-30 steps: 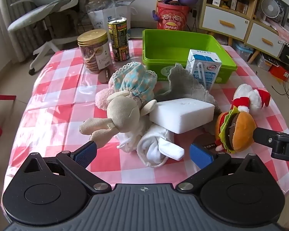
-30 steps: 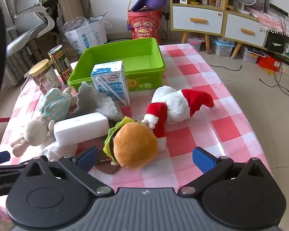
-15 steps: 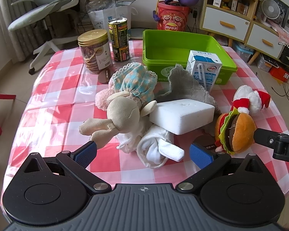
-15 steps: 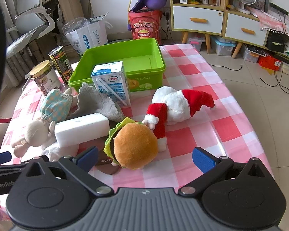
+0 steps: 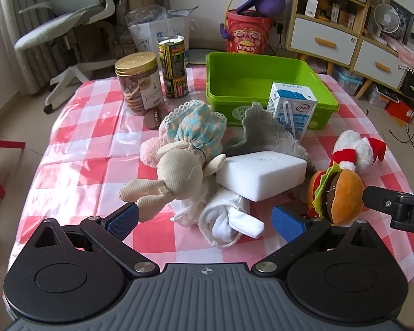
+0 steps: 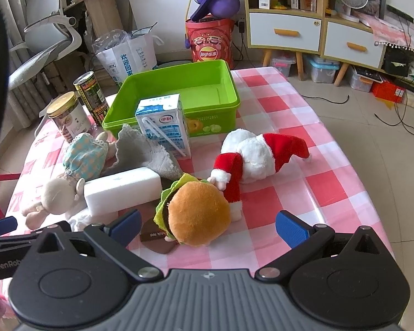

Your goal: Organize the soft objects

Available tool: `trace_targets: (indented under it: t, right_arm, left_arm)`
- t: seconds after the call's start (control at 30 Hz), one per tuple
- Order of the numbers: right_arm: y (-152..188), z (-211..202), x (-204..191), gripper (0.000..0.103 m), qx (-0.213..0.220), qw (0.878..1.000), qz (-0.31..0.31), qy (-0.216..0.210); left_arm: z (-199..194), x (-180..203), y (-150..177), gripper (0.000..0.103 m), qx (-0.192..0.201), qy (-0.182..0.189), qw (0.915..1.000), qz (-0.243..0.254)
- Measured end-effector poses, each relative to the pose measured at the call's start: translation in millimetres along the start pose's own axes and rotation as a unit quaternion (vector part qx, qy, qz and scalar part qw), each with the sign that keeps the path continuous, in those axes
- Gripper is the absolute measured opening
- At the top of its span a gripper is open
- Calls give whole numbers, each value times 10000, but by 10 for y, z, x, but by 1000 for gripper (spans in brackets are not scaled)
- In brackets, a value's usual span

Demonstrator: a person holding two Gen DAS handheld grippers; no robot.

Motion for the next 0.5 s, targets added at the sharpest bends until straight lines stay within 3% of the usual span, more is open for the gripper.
trace_targets:
  t: [0.5]
  right_arm:
    - [2,-9,-14,90,4,10000,-32,-7]
  left_arm:
    - [-20,-13,-10,98,52,27,10000,4]
Point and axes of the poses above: each gripper's, at about its wrist camera, not at the fingertips, and z roughly the way its jaws point, x to its right, y to its underside, the point moved 9 cm from there along z, roughly the way its jaws point, and after that the axes turned 13 degrees about -y, right-handed, at the moved point
